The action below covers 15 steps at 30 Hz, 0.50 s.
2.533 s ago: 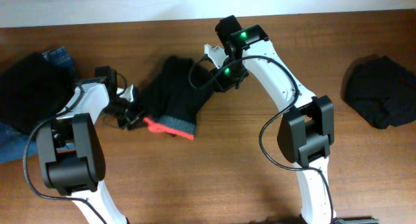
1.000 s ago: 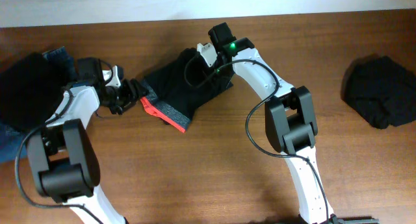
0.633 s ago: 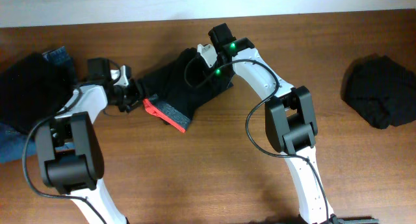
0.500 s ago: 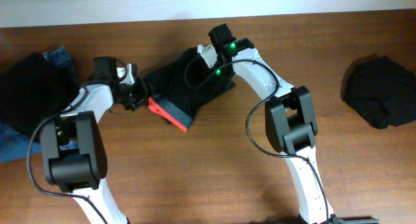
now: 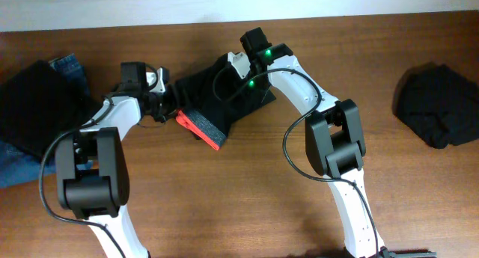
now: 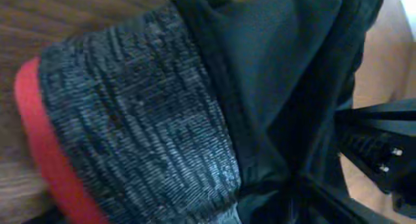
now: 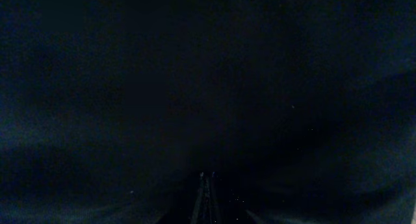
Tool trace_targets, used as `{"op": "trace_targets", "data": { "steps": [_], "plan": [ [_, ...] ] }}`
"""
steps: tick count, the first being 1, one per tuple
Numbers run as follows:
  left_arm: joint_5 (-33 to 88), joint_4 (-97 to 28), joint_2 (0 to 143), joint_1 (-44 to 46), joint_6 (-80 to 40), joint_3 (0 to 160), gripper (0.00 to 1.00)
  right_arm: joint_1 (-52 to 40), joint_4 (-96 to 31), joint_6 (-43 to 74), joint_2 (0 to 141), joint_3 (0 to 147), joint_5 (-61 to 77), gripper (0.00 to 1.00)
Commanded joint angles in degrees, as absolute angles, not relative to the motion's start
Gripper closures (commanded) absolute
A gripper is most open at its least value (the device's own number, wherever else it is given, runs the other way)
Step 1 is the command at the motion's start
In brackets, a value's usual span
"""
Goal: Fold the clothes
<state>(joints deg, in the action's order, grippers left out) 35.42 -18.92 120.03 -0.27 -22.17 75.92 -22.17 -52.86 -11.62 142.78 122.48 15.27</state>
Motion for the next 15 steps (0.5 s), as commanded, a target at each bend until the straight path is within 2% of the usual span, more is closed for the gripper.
{"op": "trace_targets", "data": {
  "steps": [1,10,11,12,14,15],
  "plan": [
    [33.01,-19.05,123.46,1.63,-23.03,74.81,0.14,-22.52,-53.30,-11.57,143.74,123.13,16.03,0.91],
    [33.21,-18.61,125.82,1.98,-25.71,74.81,0.15,-22.52,-53.95,-11.57,143.74,123.13,16.03,0.91],
    [33.21,-18.33,125.84,2.00,-25.69,74.83,0.18,-22.52,-53.98,-11.57,143.74,123.13,16.03,0.91],
    [33.23,-17.74,125.84,2.00,-25.71,74.81,0.25,-22.52,-54.00,-11.57,143.74,123.13,16.03,0.91],
    [33.26,-16.32,125.84,2.00,-25.71,74.83,0.47,-22.52,-54.00,-11.57,143.74,123.13,16.03,0.91],
    [33.26,-15.68,125.84,2.00,-25.71,74.83,0.54,-22.52,-54.00,-11.57,143.74,123.13,16.03,0.91]
  ]
}}
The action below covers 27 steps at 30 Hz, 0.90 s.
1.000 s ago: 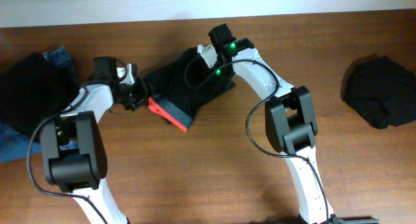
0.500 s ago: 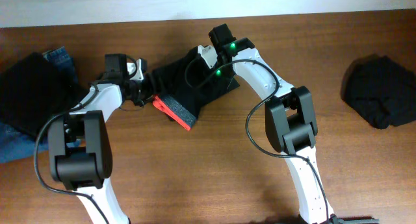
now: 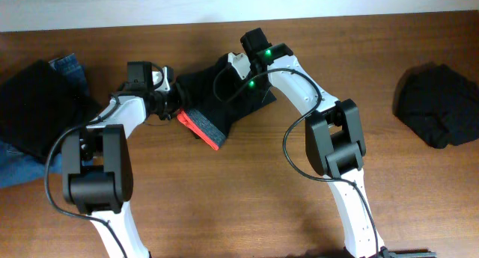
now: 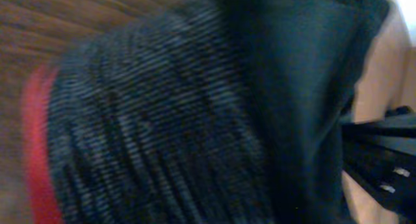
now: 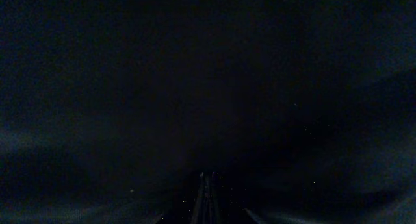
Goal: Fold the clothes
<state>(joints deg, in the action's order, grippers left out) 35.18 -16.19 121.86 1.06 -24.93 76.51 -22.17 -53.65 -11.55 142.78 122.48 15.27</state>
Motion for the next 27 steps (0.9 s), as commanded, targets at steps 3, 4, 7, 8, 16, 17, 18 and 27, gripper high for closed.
{"op": "trace_targets", "data": {
  "steps": [3,4,7,8,16,17,18,27],
  "plan": [
    [33.26,-14.35,125.84,2.00,-25.71,74.83,0.70,-22.52,-54.08,-11.57,143.74,123.13,16.03,0.91],
    [33.23,-13.93,125.84,2.00,-25.69,74.83,0.84,-22.52,-54.22,-11.57,143.74,123.13,16.03,0.91],
    [33.23,-13.80,125.82,1.98,-25.69,74.83,1.00,-22.52,-54.39,-11.57,143.74,123.13,16.01,0.91],
    [33.23,-13.69,125.75,1.98,-25.67,74.83,1.00,-22.52,-54.48,-11.57,143.74,123.13,16.01,0.91],
    [29.78,-14.85,119.66,-0.03,-25.12,74.89,1.00,-21.69,-59.86,-11.55,140.07,126.98,14.28,0.91],
    [26.96,-15.70,117.08,-0.58,-24.53,74.89,1.00,-21.17,-62.26,-11.55,138.54,129.95,14.26,0.91],
    [25.39,-16.19,115.66,-0.80,-24.16,74.89,1.00,-20.84,-63.61,-11.55,137.69,131.85,14.26,0.90],
    [11.18,-17.37,102.91,-1.83,-18.72,74.94,1.00,-16.93,-80.03,-11.60,133.82,151.06,13.93,0.88]
  ]
}}
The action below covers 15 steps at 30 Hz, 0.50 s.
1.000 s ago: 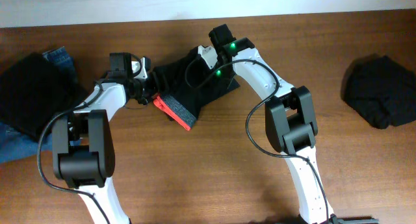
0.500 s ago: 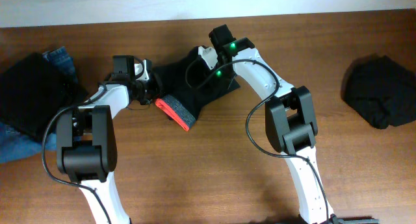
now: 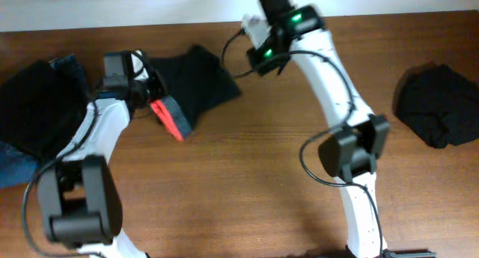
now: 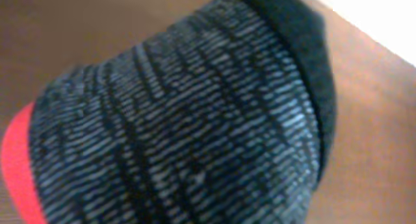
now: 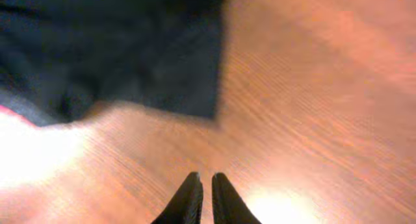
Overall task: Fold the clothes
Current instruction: 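Carry the bundle left with the left gripper onto the jeans stack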
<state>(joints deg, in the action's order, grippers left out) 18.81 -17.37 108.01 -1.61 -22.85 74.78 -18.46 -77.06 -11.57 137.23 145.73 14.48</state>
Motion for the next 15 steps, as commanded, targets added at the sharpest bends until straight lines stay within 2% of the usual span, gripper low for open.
{"op": "trace_targets", "data": {
  "steps": [1,9,15],
  "plan": [
    [9.65,-17.61,102.02,-1.83,-17.82,74.94,1.00,-16.64,-81.12,-11.57,133.73,152.20,13.41,0.88],
    [-5.41,-27.27,97.10,-2.42,-6.28,81.23,1.00,-13.34,-84.68,-11.60,132.16,156.24,8.73,0.88],
    [-6.46,-33.10,97.03,-6.02,-4.60,88.07,1.00,-11.99,-85.32,-11.60,131.37,156.24,8.75,0.88]
  ]
}}
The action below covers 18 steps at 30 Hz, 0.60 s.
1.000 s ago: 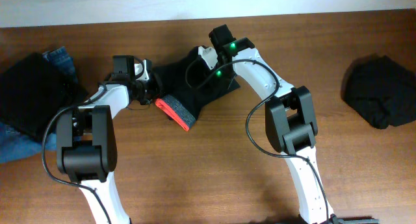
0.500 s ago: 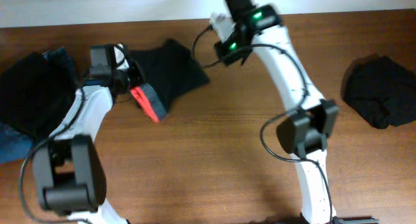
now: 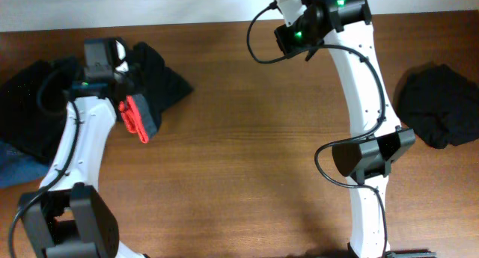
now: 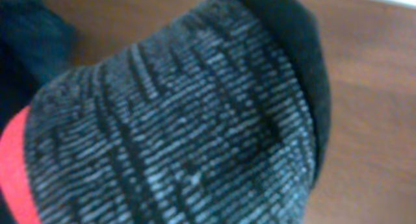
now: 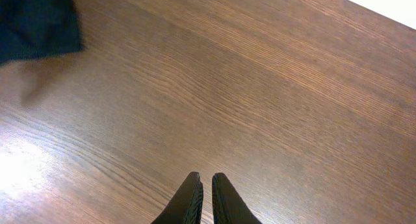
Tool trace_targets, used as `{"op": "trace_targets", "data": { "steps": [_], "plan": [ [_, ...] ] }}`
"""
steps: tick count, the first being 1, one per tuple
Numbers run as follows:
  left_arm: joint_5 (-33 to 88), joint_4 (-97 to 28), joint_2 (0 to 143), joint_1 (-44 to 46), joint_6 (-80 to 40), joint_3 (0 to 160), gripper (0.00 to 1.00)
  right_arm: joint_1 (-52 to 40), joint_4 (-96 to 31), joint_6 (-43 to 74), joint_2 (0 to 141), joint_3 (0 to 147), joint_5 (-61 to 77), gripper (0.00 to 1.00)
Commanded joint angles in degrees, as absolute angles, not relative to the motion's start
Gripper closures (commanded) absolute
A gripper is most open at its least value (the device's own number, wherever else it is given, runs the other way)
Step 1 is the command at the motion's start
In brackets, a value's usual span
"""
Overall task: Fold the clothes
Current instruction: 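Carry the bundle left with the left gripper onto the jeans stack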
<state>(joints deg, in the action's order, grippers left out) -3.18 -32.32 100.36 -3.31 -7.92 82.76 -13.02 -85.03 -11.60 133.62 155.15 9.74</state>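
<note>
A folded black garment (image 3: 163, 80) with a grey knit band (image 4: 182, 120) and a red edge (image 3: 133, 117) lies at the back left of the table. My left gripper (image 3: 120, 78) is at its left end. The knit fills the left wrist view and hides the fingers. My right gripper (image 5: 206, 176) is shut on nothing and hangs high over bare wood at the table's back middle. A corner of the dark cloth (image 5: 36, 23) shows at the upper left of its view.
A black pile (image 3: 30, 112) on blue jeans (image 3: 15, 168) lies at the left edge, touching or nearly touching the held garment. Another crumpled black garment (image 3: 438, 105) sits at the right edge. The table's back edge (image 3: 224, 20) meets a white wall.
The garment and my left gripper have moved further left, up to the black pile. My right gripper has moved right and away, so only a cloth corner remains in its view.
Both grippers were at the black garment in the back middle, the right wrist view dark against cloth, and stayed so. Then the right gripper was off it and shut while the left had the garment further left. Now the garment is beside the left pile.
</note>
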Motion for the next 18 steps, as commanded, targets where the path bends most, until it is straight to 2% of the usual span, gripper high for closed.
{"op": "trace_targets", "data": {
  "steps": [1,9,18],
  "plan": [
    [-6.46,-33.54,97.03,-6.76,-4.60,89.01,1.00,-11.94,-85.43,-11.57,131.37,156.24,8.75,0.88],
    [-6.50,-33.98,97.03,-13.72,-4.71,94.61,1.00,-11.92,-85.93,-11.60,131.37,156.24,8.75,0.88],
    [-6.50,-36.71,97.03,-22.22,-12.62,94.78,1.00,-11.92,-86.28,-11.57,131.37,156.24,8.75,0.88]
  ]
}}
